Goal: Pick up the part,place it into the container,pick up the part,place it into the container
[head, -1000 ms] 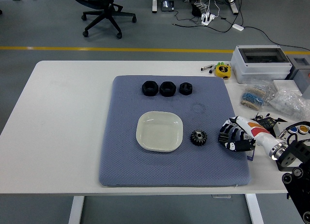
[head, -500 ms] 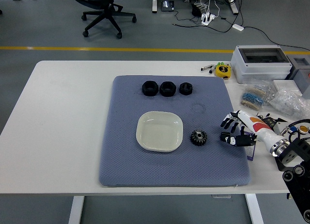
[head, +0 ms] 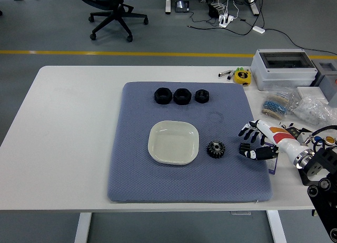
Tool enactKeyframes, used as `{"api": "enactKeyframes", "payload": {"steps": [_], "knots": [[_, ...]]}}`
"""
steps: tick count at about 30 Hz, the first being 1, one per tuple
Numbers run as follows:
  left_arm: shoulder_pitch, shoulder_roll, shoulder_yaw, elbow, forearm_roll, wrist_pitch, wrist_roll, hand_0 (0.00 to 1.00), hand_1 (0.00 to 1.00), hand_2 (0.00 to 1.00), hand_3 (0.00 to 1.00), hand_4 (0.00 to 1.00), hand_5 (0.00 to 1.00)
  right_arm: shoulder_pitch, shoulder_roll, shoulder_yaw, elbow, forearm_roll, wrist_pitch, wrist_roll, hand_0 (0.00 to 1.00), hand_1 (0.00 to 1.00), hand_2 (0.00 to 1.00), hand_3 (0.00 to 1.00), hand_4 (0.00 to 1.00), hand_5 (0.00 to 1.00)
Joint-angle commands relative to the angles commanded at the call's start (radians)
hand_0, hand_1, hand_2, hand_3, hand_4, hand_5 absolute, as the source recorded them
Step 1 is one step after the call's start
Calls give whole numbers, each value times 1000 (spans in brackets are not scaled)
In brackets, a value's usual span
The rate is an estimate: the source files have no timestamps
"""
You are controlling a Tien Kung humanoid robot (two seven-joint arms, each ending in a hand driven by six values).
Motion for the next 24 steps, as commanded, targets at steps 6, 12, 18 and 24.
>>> {"api": "enactKeyframes", "payload": {"steps": [6,12,18,24], "knots": [[0,1,3,0,-4,1,0,689,679,683,569,641,599,15,5,-19,-38,-6,-24,-2,309,435,542,602,955,247],[0,1,3,-1,-3,0,1,689,679,684,569,641,599,37,8,-44,-86,10,-48,-9,291,411,503,541,871,203],[3,1,1,-1,-2,1,1,689,679,685,570,642,600,38,5,-48,-109,6,-39,-4,280,401,497,530,901,241],[5,1,-5,-1,10,-1,4,689,679,684,570,643,600,36,4,-50,-120,-9,-40,2,245,381,485,523,903,263]]}}
